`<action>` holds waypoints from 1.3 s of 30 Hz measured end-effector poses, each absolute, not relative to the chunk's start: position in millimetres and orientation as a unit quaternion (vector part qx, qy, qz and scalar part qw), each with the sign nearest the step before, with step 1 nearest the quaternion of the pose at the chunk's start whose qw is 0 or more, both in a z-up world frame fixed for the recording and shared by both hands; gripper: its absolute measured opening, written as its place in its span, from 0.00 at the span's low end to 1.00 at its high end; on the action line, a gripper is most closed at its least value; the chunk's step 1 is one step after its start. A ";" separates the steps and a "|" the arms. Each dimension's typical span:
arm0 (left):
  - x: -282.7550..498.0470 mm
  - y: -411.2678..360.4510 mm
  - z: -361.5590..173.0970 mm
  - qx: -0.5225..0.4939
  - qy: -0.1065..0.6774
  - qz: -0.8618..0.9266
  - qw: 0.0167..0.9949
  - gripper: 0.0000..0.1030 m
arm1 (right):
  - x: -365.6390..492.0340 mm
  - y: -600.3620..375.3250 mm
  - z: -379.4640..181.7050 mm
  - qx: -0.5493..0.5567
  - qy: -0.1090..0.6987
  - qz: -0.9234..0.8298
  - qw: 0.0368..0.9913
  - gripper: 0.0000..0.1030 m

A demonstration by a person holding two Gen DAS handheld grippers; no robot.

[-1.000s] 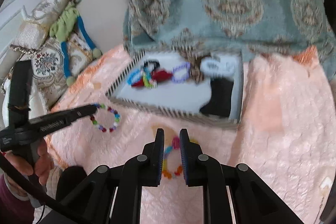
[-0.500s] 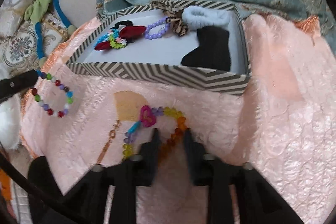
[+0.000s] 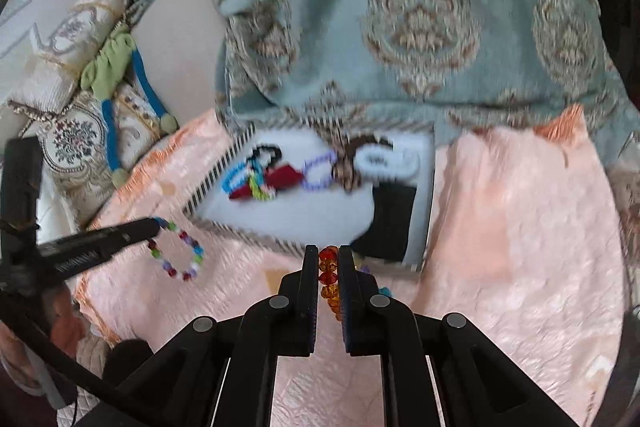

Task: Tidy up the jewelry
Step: 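Carry both bracelets into the tray and open both tools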

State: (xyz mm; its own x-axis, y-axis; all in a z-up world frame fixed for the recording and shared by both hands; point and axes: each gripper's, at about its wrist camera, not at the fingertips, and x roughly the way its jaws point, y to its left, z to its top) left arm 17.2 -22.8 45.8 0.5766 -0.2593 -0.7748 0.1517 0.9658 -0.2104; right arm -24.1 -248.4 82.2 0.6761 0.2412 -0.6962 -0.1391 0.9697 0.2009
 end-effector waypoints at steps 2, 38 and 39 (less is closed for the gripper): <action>20.4 -25.9 49.0 -0.057 0.443 -0.116 0.887 0.08 | -20.4 -248.0 89.4 0.063 0.383 0.103 0.916 0.08; 120.3 -68.3 -3.9 -0.044 0.483 -0.092 0.870 0.08 | 82.7 -220.1 33.1 0.061 0.429 0.117 0.893 0.08; 121.6 -64.2 -8.7 -0.045 0.487 -0.087 0.868 0.08 | 85.8 -222.9 26.3 0.062 0.437 0.111 0.891 0.08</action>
State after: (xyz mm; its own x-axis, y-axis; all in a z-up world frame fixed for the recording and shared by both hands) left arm 121.6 -64.2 -8.7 0.5112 -0.1943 -0.8372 0.1067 0.9809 -0.1625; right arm 85.8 -222.9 26.3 0.5939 0.2512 -0.7643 -0.1428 0.9678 0.2071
